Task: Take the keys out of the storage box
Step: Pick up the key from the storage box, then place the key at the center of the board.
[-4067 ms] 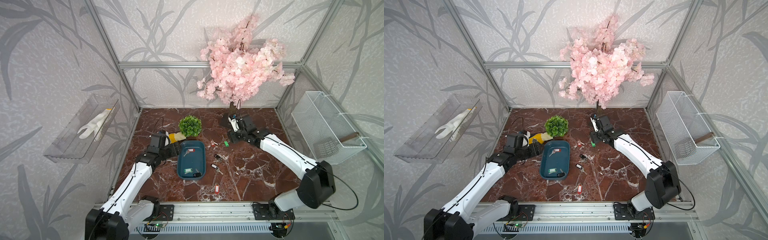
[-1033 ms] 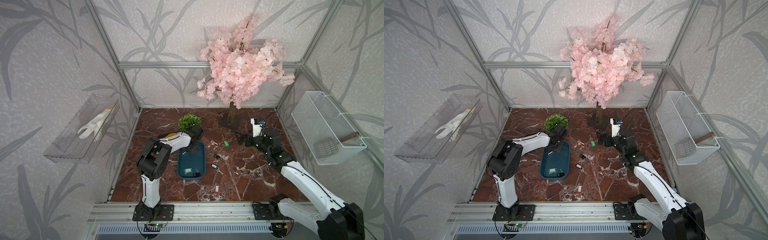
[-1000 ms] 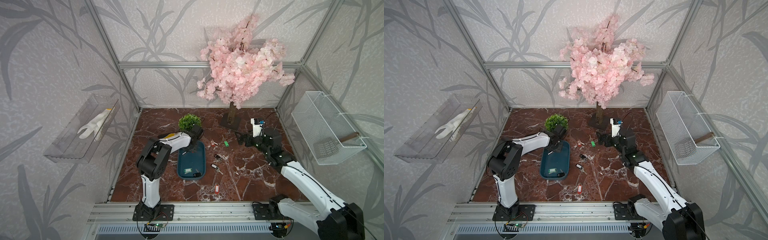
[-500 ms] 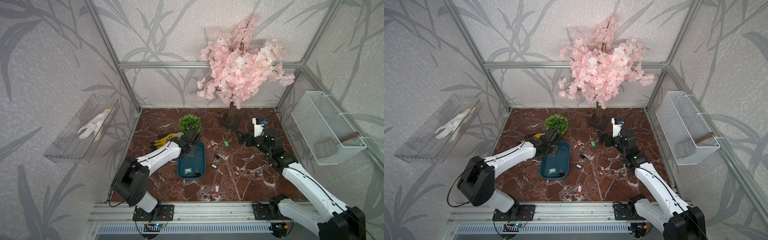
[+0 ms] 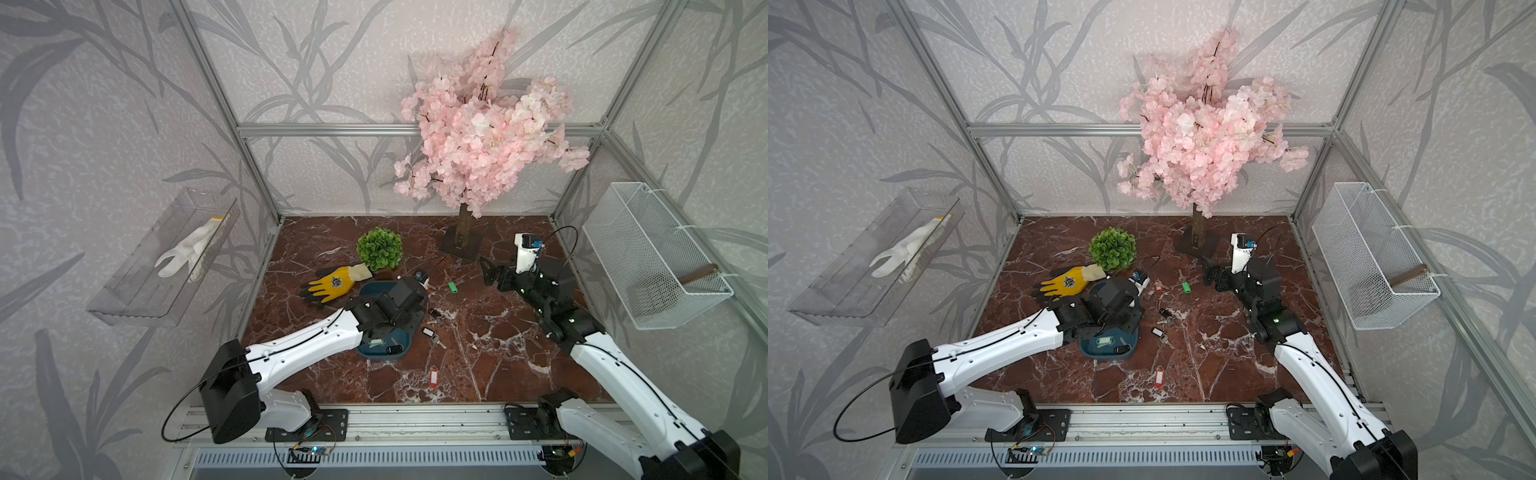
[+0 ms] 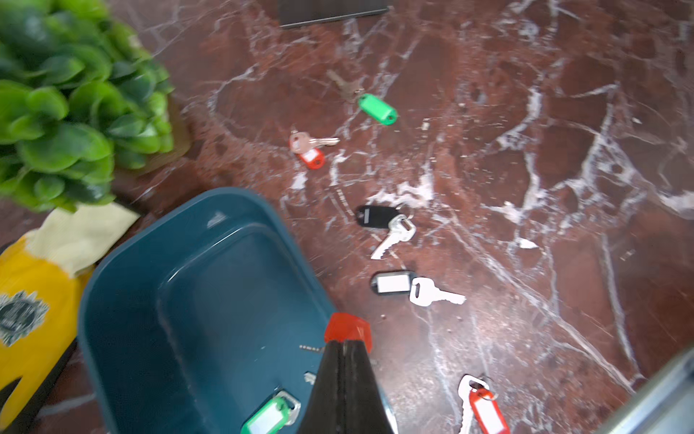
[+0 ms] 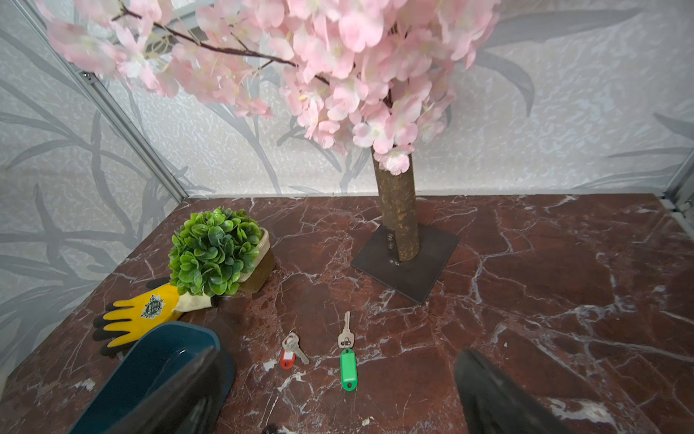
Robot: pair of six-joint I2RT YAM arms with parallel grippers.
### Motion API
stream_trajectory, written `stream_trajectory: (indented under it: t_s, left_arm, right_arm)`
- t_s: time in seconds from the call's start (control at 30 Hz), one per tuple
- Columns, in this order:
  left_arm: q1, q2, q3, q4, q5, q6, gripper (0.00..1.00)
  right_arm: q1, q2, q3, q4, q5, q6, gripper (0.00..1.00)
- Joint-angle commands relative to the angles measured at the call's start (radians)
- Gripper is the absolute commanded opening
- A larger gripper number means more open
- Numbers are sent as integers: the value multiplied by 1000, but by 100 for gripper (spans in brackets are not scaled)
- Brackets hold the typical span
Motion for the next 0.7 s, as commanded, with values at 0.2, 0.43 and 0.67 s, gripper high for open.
stream_trajectory:
  t_s: [0.2,0.43,0.67]
  left_arm:
    - [-88,304,210,110,107,90,0]
    - [-77,519,367,53,119,104,0]
    - [-35,647,478,-8,145,40,0]
  right_arm:
    - [-6,-129,-13,-104,328,-1,99]
    - [-8,-241,-48,-139,507,-27,99]
    - [-8,-293,-71,-134,553,-70,99]
